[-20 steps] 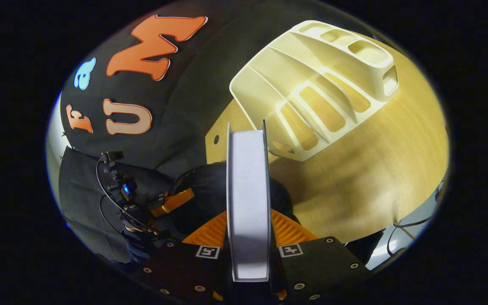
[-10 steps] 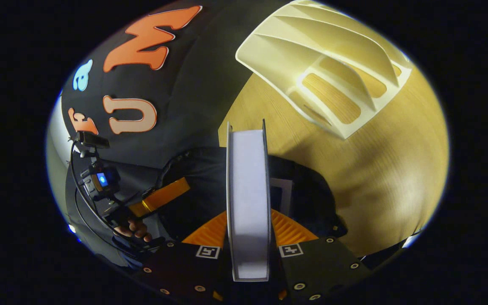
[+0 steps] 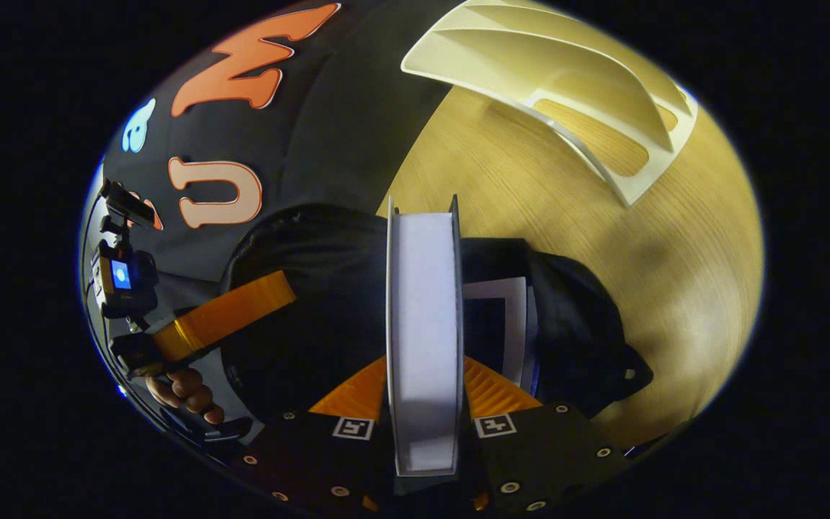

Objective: Open the schoolbag, grab two books from the bookshelf and put them into the schoolbag.

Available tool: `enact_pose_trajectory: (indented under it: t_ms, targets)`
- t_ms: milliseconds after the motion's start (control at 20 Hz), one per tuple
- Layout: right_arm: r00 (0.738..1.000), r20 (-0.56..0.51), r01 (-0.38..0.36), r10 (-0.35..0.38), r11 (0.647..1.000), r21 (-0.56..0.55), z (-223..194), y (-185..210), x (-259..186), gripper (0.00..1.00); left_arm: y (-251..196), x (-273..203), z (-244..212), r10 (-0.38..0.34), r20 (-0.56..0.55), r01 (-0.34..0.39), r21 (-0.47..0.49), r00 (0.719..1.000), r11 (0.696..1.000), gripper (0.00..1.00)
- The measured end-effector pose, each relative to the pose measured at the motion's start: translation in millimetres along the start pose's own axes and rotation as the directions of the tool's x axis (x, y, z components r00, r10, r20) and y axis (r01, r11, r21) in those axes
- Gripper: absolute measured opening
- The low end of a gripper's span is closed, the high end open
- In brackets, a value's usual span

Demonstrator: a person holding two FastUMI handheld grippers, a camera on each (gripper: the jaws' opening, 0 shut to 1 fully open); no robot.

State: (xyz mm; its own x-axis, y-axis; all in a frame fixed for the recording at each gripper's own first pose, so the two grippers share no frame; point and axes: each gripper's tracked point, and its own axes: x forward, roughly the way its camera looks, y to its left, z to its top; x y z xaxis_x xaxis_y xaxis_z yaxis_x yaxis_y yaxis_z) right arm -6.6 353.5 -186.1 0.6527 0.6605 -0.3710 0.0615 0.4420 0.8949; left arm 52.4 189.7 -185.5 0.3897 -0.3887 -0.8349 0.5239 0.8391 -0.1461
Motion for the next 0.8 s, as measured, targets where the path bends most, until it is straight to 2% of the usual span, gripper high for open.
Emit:
enact_pose_trajectory:
  t_ms: [350, 400, 500, 650, 700, 800]
  targets:
    - [0.998, -0.046, -0.047, 0.044, 0.997, -0.056, -21, 0, 36, 0.39, -14, 3, 0, -0.001, 0.014, 0.001, 0.041, 1.000, 0.999, 0.07]
    - [0.998, -0.057, -0.028, 0.024, 0.998, -0.058, -23, -4, 41, 0.40, -10, 2, -3, 0.005, 0.013, -0.005, 0.026, 1.000, 1.000, 0.07]
    - [0.994, -0.090, 0.043, -0.054, 0.992, -0.121, -31, -19, 43, 0.49, -6, 0, -8, 0.000, 0.025, 0.000, -0.002, 1.000, 1.000, 0.07]
    - [0.970, -0.140, 0.168, -0.198, 0.965, -0.202, -34, -40, 32, 0.73, 0, -4, -11, 0.005, 0.048, -0.003, -0.043, 0.999, 0.999, 0.07]
    - [0.961, -0.162, 0.183, -0.225, 0.954, -0.239, -36, -44, 27, 0.77, 2, -5, -11, 0.012, 0.056, -0.009, -0.049, 0.998, 0.999, 0.07]
    - [0.951, -0.140, 0.223, -0.276, 0.924, -0.311, -28, -50, 14, 0.88, 6, -8, -13, 0.028, 0.074, -0.025, -0.037, 0.997, 0.999, 0.07]
